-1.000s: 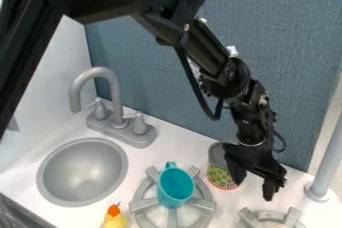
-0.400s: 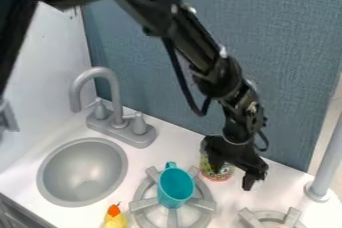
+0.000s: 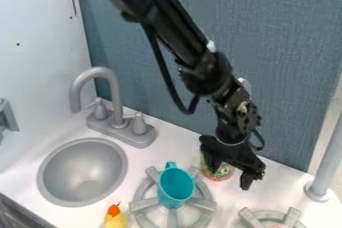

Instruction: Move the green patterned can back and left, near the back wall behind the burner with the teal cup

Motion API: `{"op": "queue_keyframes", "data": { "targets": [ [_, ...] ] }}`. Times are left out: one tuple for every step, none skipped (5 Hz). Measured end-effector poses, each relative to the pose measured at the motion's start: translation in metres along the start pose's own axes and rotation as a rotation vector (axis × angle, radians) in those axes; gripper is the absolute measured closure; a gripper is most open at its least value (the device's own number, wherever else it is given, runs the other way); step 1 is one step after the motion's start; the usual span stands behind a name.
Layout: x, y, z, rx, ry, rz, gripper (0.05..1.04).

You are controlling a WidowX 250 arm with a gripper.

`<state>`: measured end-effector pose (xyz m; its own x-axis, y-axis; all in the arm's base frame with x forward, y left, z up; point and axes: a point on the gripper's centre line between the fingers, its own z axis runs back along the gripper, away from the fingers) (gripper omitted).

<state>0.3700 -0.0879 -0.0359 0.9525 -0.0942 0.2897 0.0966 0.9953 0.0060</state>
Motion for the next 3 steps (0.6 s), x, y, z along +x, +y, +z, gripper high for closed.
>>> {"op": "queue_keyframes", "data": {
  "targets": [
    [-0.017,-0.001,0.026,-0.026,0.017,0.009,0.081],
    [-0.051,-0.002,0.042,-0.044,0.169,-0.01,0.081],
    [-0.079,0.0,0.064,0.02,0.296,-0.011,0.081]
  ]
}}
